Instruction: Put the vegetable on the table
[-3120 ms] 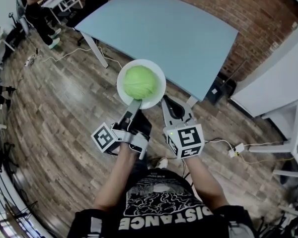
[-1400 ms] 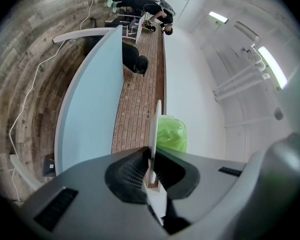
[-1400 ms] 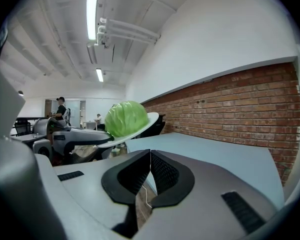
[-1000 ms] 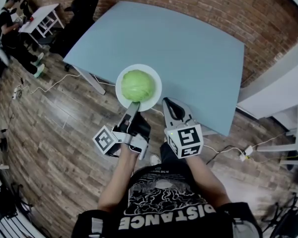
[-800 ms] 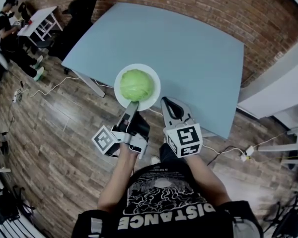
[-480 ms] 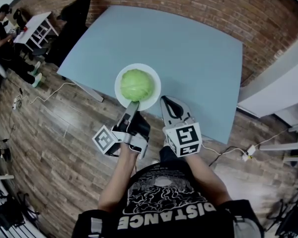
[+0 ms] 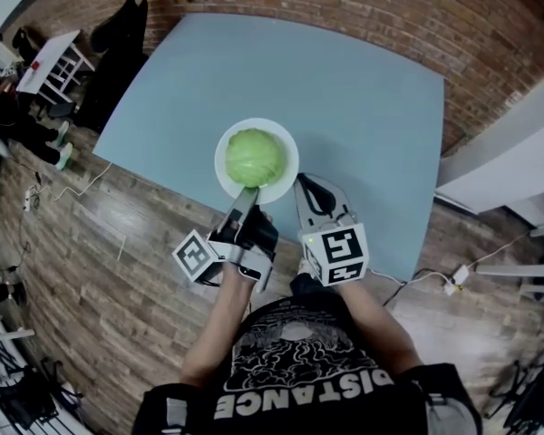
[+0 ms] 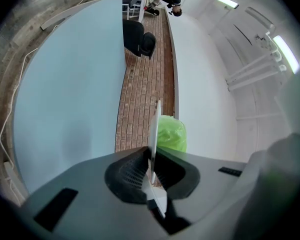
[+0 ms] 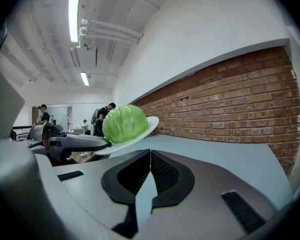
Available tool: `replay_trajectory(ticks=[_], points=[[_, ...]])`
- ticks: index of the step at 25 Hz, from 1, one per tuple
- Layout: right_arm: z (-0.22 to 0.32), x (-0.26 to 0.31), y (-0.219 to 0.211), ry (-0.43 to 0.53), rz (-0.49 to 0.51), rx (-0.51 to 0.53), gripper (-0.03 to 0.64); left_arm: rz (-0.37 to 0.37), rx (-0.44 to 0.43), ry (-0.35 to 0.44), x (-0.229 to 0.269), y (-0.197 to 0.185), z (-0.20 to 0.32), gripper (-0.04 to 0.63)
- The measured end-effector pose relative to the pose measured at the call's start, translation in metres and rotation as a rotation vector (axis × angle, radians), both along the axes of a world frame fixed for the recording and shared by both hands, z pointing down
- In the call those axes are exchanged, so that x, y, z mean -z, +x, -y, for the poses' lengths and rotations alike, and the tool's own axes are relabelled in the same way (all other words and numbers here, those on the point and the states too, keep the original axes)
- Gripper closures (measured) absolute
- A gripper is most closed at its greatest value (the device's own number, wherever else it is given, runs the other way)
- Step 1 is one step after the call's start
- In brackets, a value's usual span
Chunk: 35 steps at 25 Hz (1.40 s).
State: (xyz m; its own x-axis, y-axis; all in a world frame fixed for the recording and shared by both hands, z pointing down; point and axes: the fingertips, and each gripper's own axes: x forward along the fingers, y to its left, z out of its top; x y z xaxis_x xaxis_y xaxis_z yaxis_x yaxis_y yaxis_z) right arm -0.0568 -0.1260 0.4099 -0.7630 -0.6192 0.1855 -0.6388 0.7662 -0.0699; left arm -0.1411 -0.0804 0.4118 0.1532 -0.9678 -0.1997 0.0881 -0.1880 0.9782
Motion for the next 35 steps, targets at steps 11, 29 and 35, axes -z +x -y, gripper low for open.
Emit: replay_trajectory(ticks=[11, 29, 35], points=[[0.028, -0.005, 0.012, 0.003, 0.000, -0.062, 0.607, 0.009, -0.036, -0.006, -0.010, 0.004, 0.027, 0.572], [0.086, -0.027, 0.022, -0.039, -0.022, -0.248, 0.607, 0.039, -0.227, -0.042, -0.042, 0.003, 0.102, 0.571], [0.099, -0.034, 0.027, -0.051, -0.046, -0.346, 0.607, 0.048, -0.319, -0.071, -0.058, 0.000, 0.123, 0.571]])
